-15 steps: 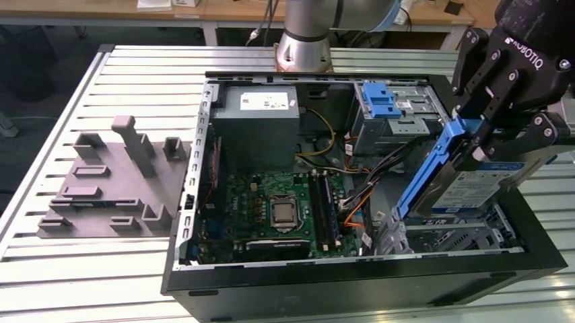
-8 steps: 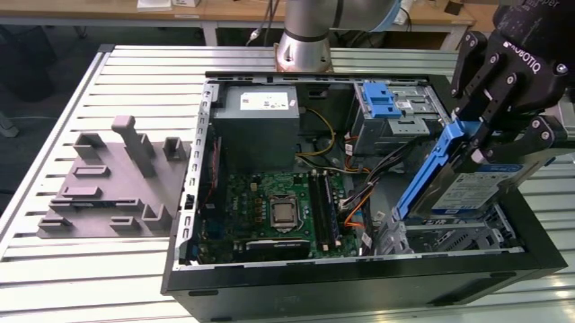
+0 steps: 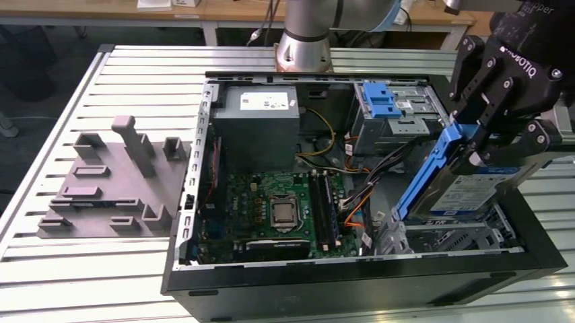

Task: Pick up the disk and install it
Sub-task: 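Insert the disk into the insertion slot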

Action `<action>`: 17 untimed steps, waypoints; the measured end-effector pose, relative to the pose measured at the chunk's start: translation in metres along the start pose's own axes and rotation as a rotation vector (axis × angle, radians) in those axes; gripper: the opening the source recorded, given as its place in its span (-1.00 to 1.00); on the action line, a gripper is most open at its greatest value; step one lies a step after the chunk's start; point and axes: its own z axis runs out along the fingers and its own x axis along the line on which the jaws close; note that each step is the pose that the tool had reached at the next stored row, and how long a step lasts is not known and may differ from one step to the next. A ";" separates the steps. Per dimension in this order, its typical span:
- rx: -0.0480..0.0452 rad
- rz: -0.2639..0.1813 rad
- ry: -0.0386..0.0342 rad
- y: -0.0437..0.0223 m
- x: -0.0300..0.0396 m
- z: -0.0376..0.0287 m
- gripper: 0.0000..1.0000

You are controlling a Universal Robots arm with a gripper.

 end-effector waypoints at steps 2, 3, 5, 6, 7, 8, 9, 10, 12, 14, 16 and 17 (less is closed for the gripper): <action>-0.0001 0.000 -0.0030 0.0000 0.0002 0.0030 -0.27; -0.0001 0.000 -0.0023 0.0000 0.0002 0.0033 -0.27; -0.0003 0.000 -0.0015 0.0000 0.0000 0.0038 -0.27; -0.0004 0.000 -0.0012 0.0000 0.0000 0.0040 -0.27; -0.0007 0.000 -0.0013 -0.0001 0.0000 0.0044 -0.27; -0.0010 0.000 -0.0010 -0.0001 0.0000 0.0047 -0.27; -0.0016 0.000 -0.0012 -0.0001 0.0000 0.0052 -0.27; -0.0023 0.000 -0.0012 -0.0001 0.0000 0.0057 -0.27; -0.0044 0.000 -0.0010 -0.0001 0.0000 0.0068 -0.27; -0.0065 0.000 -0.0009 -0.0001 0.0000 0.0083 -0.27; -0.0084 0.000 -0.0009 -0.0002 0.0000 0.0097 -0.27; -0.0091 0.000 -0.0008 -0.0002 0.0000 0.0104 -0.27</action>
